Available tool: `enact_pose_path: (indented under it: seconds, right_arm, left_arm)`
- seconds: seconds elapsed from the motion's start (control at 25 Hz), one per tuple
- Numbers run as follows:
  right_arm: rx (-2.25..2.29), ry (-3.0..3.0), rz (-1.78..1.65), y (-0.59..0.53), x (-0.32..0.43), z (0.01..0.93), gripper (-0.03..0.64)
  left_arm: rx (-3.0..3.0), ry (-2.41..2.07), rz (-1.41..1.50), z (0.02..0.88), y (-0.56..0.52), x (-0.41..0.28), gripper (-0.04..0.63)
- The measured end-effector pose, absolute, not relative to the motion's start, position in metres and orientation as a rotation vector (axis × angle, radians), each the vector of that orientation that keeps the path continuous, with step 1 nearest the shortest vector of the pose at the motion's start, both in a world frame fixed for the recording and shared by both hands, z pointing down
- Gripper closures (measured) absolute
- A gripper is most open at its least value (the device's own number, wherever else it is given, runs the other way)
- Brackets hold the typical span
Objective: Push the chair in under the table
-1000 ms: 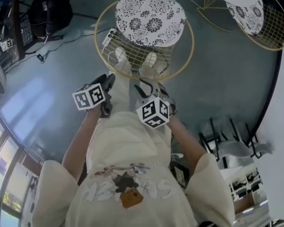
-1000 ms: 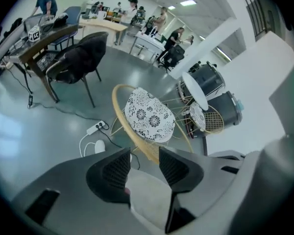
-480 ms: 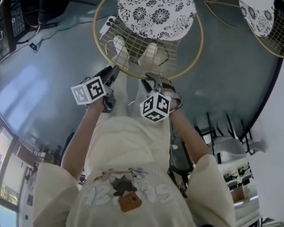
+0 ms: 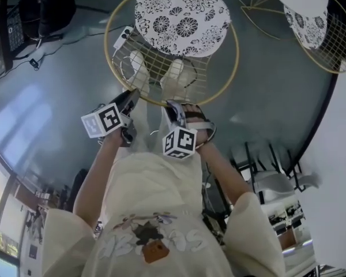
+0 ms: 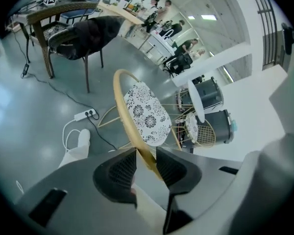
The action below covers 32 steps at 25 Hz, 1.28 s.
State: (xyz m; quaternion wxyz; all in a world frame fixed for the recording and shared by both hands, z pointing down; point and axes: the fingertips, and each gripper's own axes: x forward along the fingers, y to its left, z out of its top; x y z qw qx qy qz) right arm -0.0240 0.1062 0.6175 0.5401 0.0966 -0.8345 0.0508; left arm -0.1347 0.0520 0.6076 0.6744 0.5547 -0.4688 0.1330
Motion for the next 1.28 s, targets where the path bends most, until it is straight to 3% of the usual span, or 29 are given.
enact_pose_path:
  seconds: [1.28]
  right_arm:
    - [0.488,-2.007,0.208,-0.039,0.048,0.612,0.549]
  left_arm:
    - [1.375,-1.099,0.293,0.601,-0.113,-0.051,0.486]
